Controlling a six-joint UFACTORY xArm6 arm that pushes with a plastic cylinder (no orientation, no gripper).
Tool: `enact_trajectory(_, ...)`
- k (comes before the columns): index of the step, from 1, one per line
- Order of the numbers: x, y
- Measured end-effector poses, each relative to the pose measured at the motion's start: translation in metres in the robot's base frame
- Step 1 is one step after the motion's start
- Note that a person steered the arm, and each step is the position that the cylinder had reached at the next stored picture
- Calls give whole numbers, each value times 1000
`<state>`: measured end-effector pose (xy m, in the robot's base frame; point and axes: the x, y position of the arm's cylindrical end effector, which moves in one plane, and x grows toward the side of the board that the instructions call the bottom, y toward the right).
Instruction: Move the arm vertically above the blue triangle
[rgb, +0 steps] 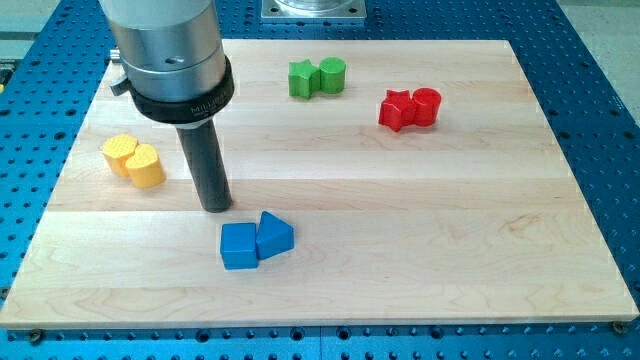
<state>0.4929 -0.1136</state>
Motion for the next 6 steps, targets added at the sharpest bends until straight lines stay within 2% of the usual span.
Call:
enact_trajectory(1,0,-2)
enact_trajectory(4,-71,-3)
enact_trajectory(6,-77,56)
